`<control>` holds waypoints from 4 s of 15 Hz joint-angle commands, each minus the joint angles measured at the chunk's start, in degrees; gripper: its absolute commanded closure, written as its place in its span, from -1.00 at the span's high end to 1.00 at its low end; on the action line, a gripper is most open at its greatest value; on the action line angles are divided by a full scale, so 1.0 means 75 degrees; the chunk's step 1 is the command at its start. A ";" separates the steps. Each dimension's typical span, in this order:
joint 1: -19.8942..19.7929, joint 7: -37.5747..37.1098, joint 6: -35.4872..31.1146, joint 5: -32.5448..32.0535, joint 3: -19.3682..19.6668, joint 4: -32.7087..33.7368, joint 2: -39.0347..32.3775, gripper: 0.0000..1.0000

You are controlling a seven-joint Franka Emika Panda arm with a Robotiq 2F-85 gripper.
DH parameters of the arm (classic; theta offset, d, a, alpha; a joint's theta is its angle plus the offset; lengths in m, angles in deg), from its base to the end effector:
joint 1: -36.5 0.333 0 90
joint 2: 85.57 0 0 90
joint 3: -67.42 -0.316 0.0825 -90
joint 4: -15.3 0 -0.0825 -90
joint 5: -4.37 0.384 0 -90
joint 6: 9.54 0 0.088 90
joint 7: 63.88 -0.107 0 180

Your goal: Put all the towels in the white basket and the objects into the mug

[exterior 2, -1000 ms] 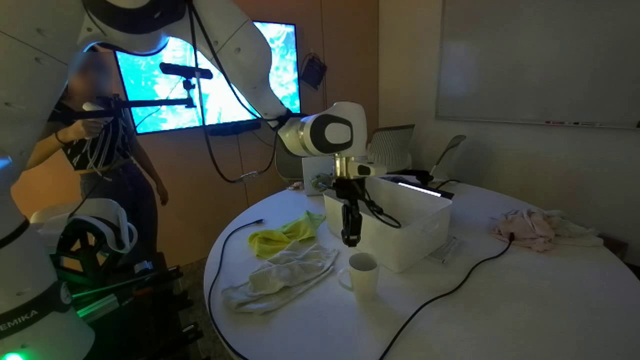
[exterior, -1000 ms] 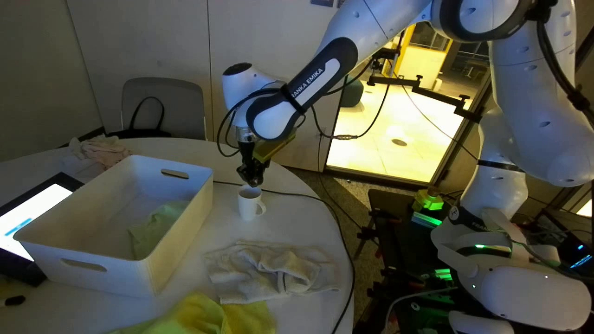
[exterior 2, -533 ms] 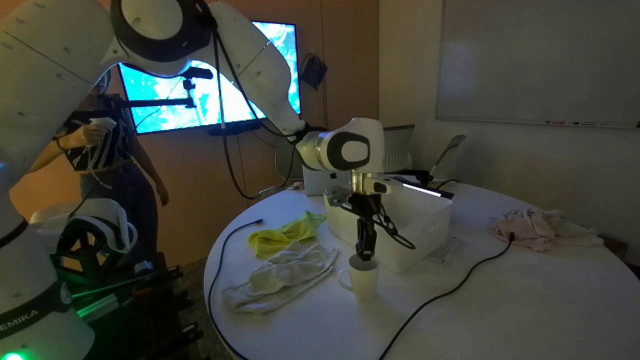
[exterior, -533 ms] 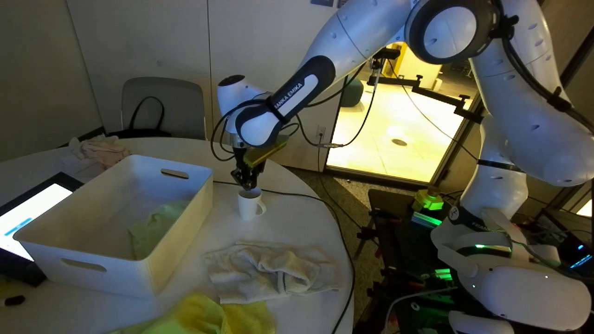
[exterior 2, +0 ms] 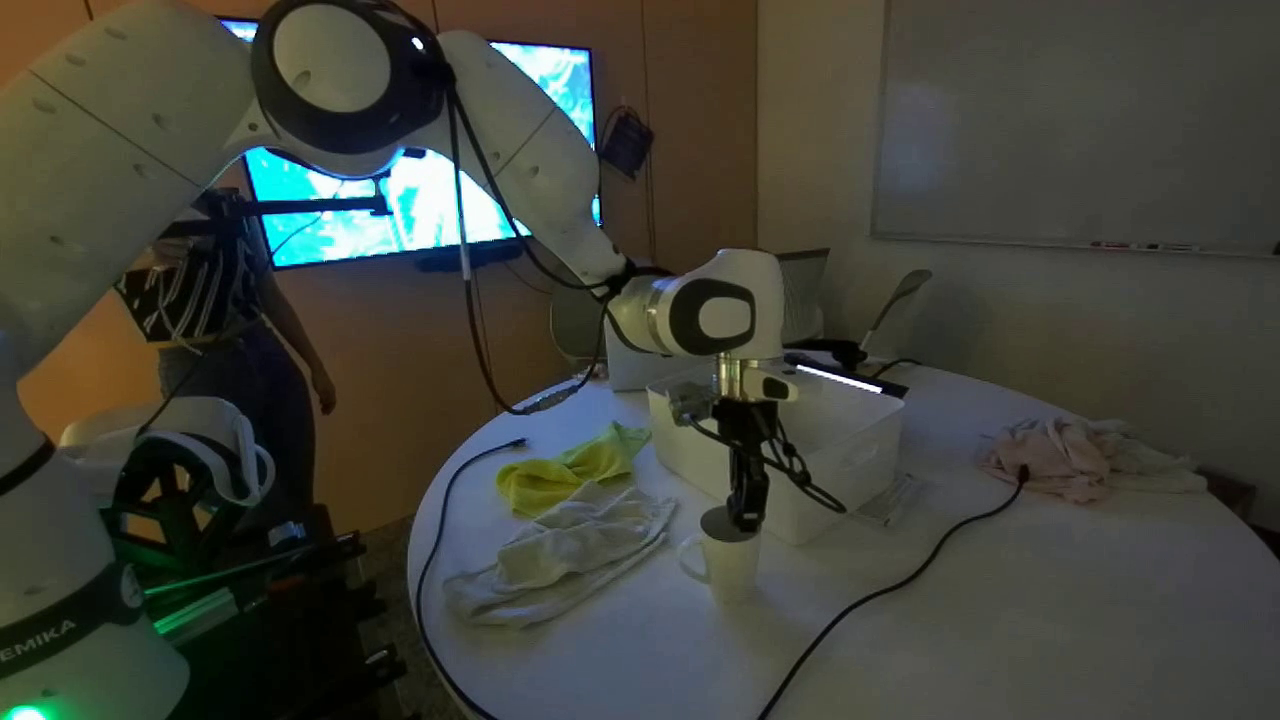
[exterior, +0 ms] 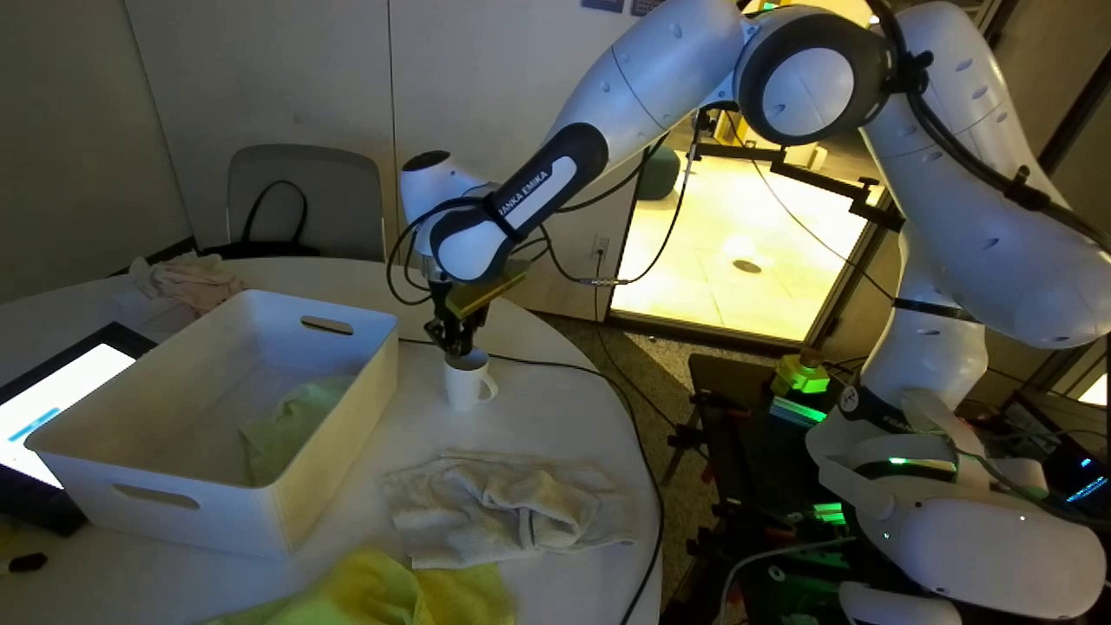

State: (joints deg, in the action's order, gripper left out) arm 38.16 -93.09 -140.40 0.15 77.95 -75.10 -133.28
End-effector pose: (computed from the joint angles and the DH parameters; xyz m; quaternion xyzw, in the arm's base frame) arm 0.6768 -0.0924 0.1444 0.9548 -0.2754 -0.0400 0.1044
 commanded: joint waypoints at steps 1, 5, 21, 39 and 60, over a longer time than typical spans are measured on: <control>0.0066 -0.0013 0.0108 0.0088 0.0084 -0.0005 0.0196 -0.96; 0.0141 -0.0083 0.0084 0.0021 0.0141 -0.0192 0.0397 -0.96; 0.0376 -0.0407 0.0710 -0.0343 0.0358 -0.0319 0.0774 -0.31; 0.0572 0.0876 0.0277 -0.0406 -0.0451 -0.1847 0.1760 1.00; 0.0651 0.4031 -0.0668 -0.0155 -0.2014 0.0042 -0.0741 1.00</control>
State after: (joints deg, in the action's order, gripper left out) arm 44.40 -68.47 -146.50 -2.01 64.68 -78.60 -136.23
